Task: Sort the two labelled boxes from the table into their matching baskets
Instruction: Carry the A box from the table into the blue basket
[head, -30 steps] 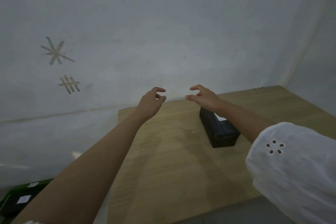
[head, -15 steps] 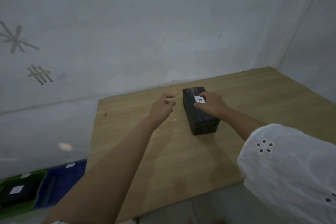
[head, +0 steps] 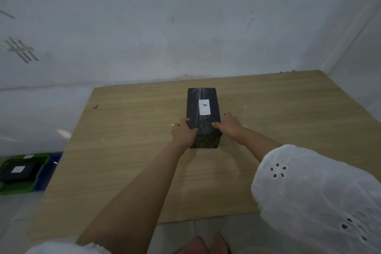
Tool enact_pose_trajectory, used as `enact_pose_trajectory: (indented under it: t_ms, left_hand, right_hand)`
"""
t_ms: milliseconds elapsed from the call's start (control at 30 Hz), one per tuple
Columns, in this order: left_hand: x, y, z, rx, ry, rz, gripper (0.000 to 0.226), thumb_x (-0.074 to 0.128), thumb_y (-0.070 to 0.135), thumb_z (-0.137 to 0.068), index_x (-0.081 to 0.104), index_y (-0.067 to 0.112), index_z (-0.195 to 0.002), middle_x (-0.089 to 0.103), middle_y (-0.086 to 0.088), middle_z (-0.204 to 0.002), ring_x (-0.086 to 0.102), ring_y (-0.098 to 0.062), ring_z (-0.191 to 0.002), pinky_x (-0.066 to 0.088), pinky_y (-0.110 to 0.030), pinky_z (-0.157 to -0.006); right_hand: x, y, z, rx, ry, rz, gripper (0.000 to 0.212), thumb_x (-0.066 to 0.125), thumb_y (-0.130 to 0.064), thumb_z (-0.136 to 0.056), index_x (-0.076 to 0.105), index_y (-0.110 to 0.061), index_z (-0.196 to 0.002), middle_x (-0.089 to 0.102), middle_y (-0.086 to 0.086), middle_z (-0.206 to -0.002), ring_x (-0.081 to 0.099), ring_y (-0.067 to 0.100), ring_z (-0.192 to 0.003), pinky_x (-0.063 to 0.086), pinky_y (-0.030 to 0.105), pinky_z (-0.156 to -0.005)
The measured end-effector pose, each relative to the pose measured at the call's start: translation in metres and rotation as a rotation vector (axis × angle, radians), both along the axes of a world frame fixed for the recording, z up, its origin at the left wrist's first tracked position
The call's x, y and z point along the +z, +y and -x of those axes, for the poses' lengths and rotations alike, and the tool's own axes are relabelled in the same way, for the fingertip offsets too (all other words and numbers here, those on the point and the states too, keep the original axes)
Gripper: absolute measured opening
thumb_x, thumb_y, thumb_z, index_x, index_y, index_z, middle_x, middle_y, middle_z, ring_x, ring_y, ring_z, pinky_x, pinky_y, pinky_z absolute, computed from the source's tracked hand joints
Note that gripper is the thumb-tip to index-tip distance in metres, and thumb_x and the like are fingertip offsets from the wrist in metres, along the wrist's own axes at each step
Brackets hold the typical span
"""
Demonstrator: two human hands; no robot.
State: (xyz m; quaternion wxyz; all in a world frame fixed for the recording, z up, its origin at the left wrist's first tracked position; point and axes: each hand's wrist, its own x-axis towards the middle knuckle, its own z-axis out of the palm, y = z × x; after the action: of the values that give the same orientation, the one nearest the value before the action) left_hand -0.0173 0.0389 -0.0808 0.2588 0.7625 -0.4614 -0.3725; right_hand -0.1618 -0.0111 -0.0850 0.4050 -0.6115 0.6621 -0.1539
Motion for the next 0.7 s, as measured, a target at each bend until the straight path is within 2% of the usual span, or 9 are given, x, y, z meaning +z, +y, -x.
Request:
enact_pose_trajectory:
  t_ms: [100, 233, 300, 367, 433, 467, 533, 600, 700]
  left_hand:
    - [-0.007, 0.0, 0.007, -0.036, 0.076, -0.023, 0.054, 0.053, 0.014, -0.092, 0.033, 0.007, -0.141, 0.045, -0.019, -0.142, 0.045, -0.034, -0.128, 0.038, -0.045, -0.107]
    - [-0.008, -0.005, 0.01, -0.033, 0.082, -0.027, 0.052, 0.052, 0.015, -0.092, 0.033, 0.008, -0.14, 0.046, -0.019, -0.14, 0.046, -0.034, -0.126, 0.039, -0.044, -0.106]
    - [-0.008, -0.01, 0.005, -0.011, 0.104, -0.029, 0.053, 0.054, 0.014, -0.091, 0.034, 0.009, -0.14, 0.047, -0.019, -0.139, 0.047, -0.034, -0.125, 0.04, -0.045, -0.105]
    - [-0.009, -0.016, -0.003, 0.029, 0.093, -0.023, 0.054, 0.055, 0.01, -0.088, 0.035, 0.009, -0.138, 0.049, -0.019, -0.137, 0.049, -0.034, -0.122, 0.042, -0.045, -0.103]
    - [-0.012, -0.021, -0.015, 0.11, 0.019, -0.024, 0.054, 0.055, 0.008, -0.085, 0.038, 0.013, -0.136, 0.044, -0.02, -0.137, 0.045, -0.036, -0.123, 0.04, -0.043, -0.105]
    - [-0.012, -0.023, -0.02, 0.171, -0.024, -0.035, 0.053, 0.054, 0.009, -0.085, 0.039, 0.016, -0.136, 0.039, -0.021, -0.138, 0.039, -0.038, -0.125, 0.037, -0.043, -0.107]
    - [-0.01, -0.027, -0.025, 0.307, -0.035, -0.078, 0.055, 0.055, 0.013, -0.084, 0.038, 0.021, -0.136, 0.026, -0.021, -0.143, 0.029, -0.039, -0.128, 0.034, -0.043, -0.106]
    - [-0.006, -0.028, -0.027, 0.41, 0.009, -0.146, 0.065, 0.061, 0.017, -0.083, 0.032, 0.026, -0.14, 0.019, -0.02, -0.144, 0.028, -0.038, -0.127, 0.038, -0.046, -0.103]
    - [-0.007, -0.031, -0.031, 0.457, 0.133, -0.187, 0.075, 0.065, 0.01, -0.081, 0.026, 0.026, -0.143, 0.02, -0.02, -0.142, 0.038, -0.037, -0.122, 0.044, -0.047, -0.1]
  right_hand:
    - [-0.006, 0.007, -0.006, 0.023, -0.185, -0.079, 0.056, 0.059, -0.022, -0.091, 0.036, -0.01, -0.14, 0.049, 0.013, -0.14, 0.05, 0.025, -0.116, 0.039, 0.032, -0.082]
    - [-0.014, 0.006, -0.018, -0.059, -0.221, -0.075, 0.056, 0.064, -0.02, -0.088, 0.038, -0.008, -0.136, 0.054, 0.015, -0.132, 0.055, 0.031, -0.112, 0.046, 0.028, -0.069]
    - [-0.013, 0.003, -0.02, -0.043, -0.176, -0.097, 0.054, 0.064, -0.021, -0.088, 0.039, -0.008, -0.134, 0.056, 0.017, -0.126, 0.06, 0.032, -0.095, 0.046, 0.027, -0.051]
    - [-0.01, 0.0, -0.024, -0.005, -0.157, -0.191, 0.044, 0.061, -0.021, -0.09, 0.045, -0.007, -0.128, 0.061, 0.019, -0.118, 0.062, 0.027, -0.071, 0.044, 0.024, -0.042]
    - [-0.005, 0.001, -0.031, 0.074, -0.13, -0.387, 0.025, 0.056, -0.022, -0.093, 0.052, -0.007, -0.113, 0.068, 0.017, -0.1, 0.062, 0.02, -0.056, 0.043, 0.021, -0.044]
    - [-0.002, 0.002, -0.034, 0.147, -0.11, -0.49, 0.02, 0.053, -0.024, -0.094, 0.052, -0.008, -0.107, 0.07, 0.012, -0.091, 0.063, 0.017, -0.056, 0.043, 0.022, -0.05]
    - [0.001, -0.003, -0.04, 0.22, -0.077, -0.578, 0.025, 0.05, -0.029, -0.095, 0.052, -0.01, -0.112, 0.071, 0.009, -0.089, 0.065, 0.016, -0.064, 0.042, 0.025, -0.058]
    - [0.004, -0.015, -0.043, 0.149, -0.045, -0.483, 0.03, 0.049, -0.031, -0.095, 0.054, -0.008, -0.114, 0.068, 0.011, -0.086, 0.061, 0.019, -0.063, 0.039, 0.025, -0.056]
    - [0.005, -0.043, -0.038, 0.045, -0.011, -0.14, 0.024, 0.051, -0.019, -0.093, 0.057, -0.003, -0.109, 0.056, 0.009, -0.077, 0.053, 0.021, -0.061, 0.038, 0.026, -0.054]
